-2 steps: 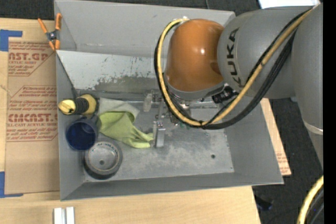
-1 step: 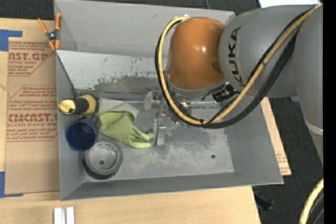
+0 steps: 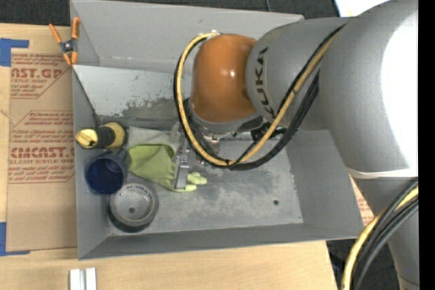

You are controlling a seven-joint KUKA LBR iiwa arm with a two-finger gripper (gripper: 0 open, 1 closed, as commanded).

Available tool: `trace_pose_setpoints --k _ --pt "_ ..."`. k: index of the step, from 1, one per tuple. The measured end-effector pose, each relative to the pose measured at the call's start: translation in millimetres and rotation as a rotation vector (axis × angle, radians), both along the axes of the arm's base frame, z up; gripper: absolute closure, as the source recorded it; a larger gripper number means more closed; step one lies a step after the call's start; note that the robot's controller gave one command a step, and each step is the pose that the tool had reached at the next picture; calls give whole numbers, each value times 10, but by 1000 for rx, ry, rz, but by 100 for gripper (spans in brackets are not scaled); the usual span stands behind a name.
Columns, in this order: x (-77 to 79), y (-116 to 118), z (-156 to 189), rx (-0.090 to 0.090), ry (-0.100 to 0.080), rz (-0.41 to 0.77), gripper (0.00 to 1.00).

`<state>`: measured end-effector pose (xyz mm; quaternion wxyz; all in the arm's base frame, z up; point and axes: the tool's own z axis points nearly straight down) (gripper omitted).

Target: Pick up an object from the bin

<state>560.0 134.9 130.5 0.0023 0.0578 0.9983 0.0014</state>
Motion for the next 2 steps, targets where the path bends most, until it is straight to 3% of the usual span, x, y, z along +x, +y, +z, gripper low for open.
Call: trace_pose_setpoints --k 1,2 --pt "-37 187 44 0 3 -210 0" --pt "-80 297 -109 0 2 -193 0"
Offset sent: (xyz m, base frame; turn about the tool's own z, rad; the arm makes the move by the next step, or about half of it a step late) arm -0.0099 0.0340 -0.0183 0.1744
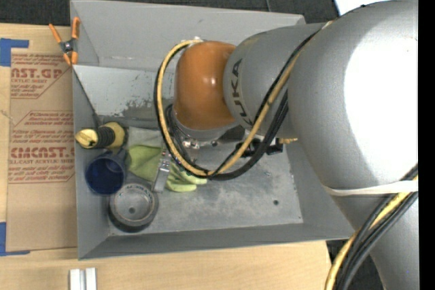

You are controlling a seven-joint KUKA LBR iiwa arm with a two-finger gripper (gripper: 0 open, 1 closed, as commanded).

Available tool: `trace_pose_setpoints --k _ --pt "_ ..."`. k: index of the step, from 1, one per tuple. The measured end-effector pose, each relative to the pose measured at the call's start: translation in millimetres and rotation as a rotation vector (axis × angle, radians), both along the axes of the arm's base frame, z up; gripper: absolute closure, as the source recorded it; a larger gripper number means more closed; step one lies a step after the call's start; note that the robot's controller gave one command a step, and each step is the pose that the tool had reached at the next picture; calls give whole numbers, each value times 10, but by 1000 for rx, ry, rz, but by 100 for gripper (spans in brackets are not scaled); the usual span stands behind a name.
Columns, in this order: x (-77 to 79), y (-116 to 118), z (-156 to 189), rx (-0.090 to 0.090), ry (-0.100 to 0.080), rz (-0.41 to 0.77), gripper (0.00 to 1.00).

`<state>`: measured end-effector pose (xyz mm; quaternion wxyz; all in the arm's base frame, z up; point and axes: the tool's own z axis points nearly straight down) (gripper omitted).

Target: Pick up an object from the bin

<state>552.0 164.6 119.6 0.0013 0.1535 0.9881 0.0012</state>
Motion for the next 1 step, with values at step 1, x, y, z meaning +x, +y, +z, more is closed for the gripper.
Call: trace_pose_setpoints --k 1 --pt "-91 36 -397 2 0 -195 0"
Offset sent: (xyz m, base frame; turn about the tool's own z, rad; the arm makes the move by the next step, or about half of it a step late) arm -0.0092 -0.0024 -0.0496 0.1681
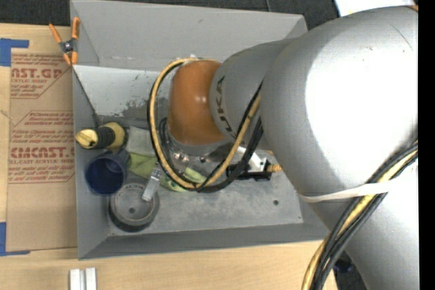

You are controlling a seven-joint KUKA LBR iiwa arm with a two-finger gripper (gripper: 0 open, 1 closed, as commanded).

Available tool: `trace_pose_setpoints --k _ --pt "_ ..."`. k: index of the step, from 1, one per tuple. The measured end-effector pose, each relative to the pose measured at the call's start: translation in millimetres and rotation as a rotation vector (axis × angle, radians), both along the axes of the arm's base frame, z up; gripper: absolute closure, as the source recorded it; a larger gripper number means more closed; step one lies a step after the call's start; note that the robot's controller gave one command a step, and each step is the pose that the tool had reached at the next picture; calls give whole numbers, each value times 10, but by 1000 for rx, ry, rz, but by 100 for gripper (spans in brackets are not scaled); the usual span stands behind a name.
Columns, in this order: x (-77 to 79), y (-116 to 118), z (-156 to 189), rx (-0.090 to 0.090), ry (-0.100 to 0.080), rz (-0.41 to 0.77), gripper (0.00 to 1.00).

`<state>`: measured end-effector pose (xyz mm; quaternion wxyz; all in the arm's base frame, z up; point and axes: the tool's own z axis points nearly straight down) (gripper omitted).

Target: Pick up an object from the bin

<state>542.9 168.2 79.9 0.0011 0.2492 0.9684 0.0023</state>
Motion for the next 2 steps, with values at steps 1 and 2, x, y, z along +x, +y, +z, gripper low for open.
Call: trace_pose_setpoints --k 1,2 --pt "55 -31 -30 5 -21 28 100" --pt "56 -32 -28 5 -21 28 100"
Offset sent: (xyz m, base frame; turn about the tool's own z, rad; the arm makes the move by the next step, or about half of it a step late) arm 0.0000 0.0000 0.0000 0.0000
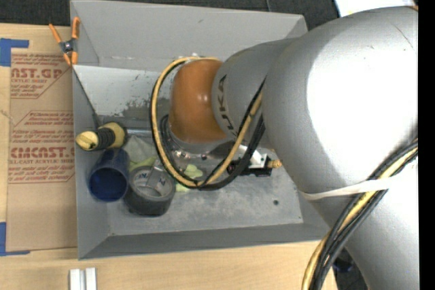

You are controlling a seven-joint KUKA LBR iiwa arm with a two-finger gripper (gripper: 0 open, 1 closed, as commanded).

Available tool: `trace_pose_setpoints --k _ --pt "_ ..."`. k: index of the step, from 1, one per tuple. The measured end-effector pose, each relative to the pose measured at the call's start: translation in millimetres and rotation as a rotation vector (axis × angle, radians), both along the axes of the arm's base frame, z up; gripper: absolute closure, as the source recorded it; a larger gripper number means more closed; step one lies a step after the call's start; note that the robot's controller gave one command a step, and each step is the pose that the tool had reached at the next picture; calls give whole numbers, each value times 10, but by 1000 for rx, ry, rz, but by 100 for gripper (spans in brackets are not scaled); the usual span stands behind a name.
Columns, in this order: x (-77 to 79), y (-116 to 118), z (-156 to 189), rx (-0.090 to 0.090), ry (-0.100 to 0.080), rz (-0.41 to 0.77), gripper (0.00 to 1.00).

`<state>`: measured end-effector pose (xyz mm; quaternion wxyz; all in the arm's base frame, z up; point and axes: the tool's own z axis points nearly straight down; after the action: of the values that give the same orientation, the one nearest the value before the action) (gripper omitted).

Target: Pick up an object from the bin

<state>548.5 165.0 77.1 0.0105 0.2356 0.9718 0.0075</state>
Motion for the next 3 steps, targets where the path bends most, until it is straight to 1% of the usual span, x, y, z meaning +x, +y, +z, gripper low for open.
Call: trace_pose_setpoints --k 1,2,3 --pt "-11 5 135 0 4 1 100" --pt "-32 -1 433 -2 10 2 100" --pt "-22 -3 721 -1 7 1 100"
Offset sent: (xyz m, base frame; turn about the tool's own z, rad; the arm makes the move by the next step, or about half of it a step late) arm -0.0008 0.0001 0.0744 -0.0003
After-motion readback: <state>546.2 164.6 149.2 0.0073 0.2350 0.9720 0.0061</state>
